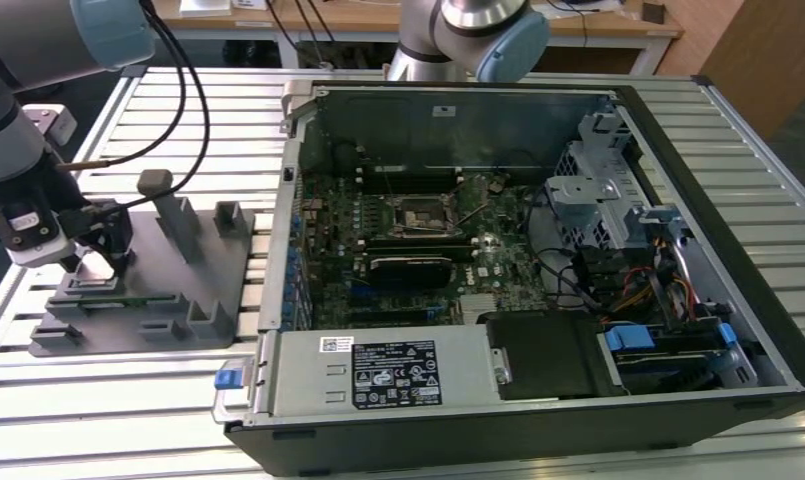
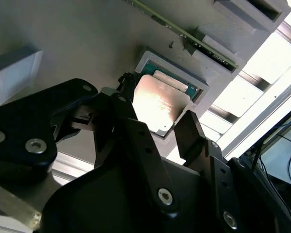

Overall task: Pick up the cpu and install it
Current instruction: 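Pick up the cpu and move it towards the insertion slot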

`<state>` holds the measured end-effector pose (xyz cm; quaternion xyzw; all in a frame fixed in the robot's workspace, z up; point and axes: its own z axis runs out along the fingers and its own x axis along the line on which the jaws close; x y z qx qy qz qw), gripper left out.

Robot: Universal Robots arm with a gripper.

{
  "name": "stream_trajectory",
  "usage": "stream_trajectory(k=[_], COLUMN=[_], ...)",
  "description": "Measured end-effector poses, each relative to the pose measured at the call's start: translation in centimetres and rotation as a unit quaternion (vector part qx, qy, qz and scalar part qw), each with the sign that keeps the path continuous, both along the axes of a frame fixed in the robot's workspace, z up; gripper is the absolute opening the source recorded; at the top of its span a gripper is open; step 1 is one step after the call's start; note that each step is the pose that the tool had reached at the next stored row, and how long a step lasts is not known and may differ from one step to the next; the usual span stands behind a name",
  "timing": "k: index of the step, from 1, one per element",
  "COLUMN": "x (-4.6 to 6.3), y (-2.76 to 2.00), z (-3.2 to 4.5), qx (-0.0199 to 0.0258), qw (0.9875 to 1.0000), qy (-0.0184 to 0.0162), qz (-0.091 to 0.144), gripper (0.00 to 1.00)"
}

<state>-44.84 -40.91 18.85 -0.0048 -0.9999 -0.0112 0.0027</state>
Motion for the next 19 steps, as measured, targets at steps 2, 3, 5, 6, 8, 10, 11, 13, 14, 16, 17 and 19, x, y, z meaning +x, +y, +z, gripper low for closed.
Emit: stream_trajectory(k=[2, 3, 5, 6, 8, 10, 11, 13, 14, 16, 17, 19], x=[-0.09, -0.09, -0.10, -0.10, -0.11, -0.10, -0.10, -0.10, -0.10, -0.10, -0.10, -0.10], y=[-0.01, -0.01, -0.01, -0.01, -0.01, -0.01, 0.00, -0.01, -0.01, 0.00, 0.00, 0.01], z=[-0.01, -0.04, -0.18, -0.20, -0.21, -0.24, -0.27, -0.27, -0.27, -0.23, -0.10, 0.37], qx=[0.0000, 0.0000, 0.0000, -0.0001, -0.0001, 0.0000, 0.0000, -0.0001, -0.0001, 0.0000, 0.0000, 0.0000], qw=[1.0000, 1.0000, 1.0000, 1.0000, 1.0000, 1.0000, 1.0000, 1.0000, 1.0000, 1.0000, 1.0000, 1.0000], qy=[-0.0001, -0.0002, -0.0002, -0.0001, -0.0001, -0.0003, -0.0004, -0.0003, -0.0003, -0.0004, -0.0005, -0.0004], qz=[0.000, 0.000, 0.000, 0.000, 0.000, 0.000, 0.000, 0.000, 0.000, 0.000, 0.000, 0.000], gripper=[0.60, 0.60, 0.60, 0.60, 0.60, 0.60, 0.60, 0.53, 0.53, 0.53, 0.53, 0.53])
